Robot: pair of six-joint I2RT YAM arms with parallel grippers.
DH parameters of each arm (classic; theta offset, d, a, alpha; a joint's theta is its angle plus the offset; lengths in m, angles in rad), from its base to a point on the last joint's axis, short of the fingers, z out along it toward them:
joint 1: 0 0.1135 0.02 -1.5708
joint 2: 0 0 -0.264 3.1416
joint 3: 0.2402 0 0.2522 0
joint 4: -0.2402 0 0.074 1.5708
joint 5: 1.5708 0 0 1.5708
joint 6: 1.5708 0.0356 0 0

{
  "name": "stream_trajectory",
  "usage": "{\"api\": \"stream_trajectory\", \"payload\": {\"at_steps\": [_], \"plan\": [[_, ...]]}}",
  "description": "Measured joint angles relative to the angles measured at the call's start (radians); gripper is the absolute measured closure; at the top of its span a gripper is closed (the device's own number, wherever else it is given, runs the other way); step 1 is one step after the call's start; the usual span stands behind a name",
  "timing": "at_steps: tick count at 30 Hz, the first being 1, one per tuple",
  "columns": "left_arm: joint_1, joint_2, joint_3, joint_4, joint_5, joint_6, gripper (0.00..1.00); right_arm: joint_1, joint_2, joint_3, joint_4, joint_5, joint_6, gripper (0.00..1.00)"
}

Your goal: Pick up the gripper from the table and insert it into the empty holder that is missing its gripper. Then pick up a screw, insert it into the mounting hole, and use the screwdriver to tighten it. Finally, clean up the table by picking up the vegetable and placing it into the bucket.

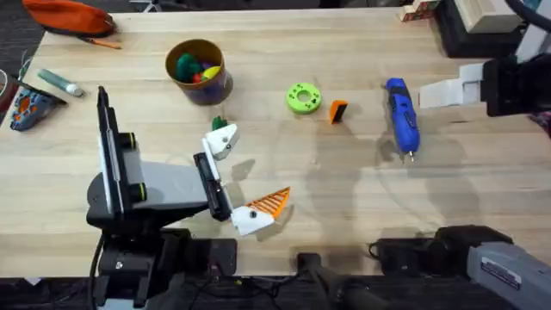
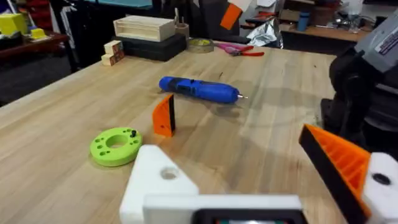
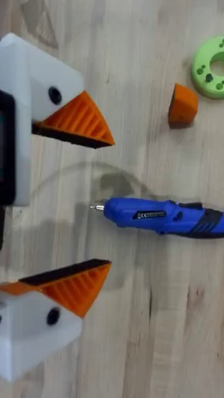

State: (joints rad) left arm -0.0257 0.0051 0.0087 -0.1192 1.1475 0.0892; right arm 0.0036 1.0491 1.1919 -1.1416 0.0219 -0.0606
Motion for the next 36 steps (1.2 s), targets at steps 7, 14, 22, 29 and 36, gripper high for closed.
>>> {"api": "stream_trajectory", "payload": {"at_steps": [7, 14, 22, 29, 36], "plan": [[0.000, 0.000, 0.000, 0.001, -0.004, 0.000, 0.015, 0.000, 0.000, 0.000, 0.000, 0.000, 0.000, 0.008], [0.000, 0.000, 0.000, 0.003, -0.012, 0.000, 0.016, 0.000, 0.000, 0.000, 0.000, 0.000, 0.000, 0.007], [0.000, 0.000, 0.000, 0.003, -0.015, 0.000, 0.015, 0.000, 0.000, 0.000, 0.000, 0.000, 0.000, 0.008], [0.000, 0.000, 0.000, 0.003, -0.015, 0.000, 0.015, 0.000, 0.000, 0.000, 0.000, 0.000, 0.000, 0.007], [0.000, 0.000, 0.000, 0.003, -0.015, 0.000, 0.016, 0.000, 0.000, 0.000, 0.000, 0.000, 0.000, 0.007]]}}
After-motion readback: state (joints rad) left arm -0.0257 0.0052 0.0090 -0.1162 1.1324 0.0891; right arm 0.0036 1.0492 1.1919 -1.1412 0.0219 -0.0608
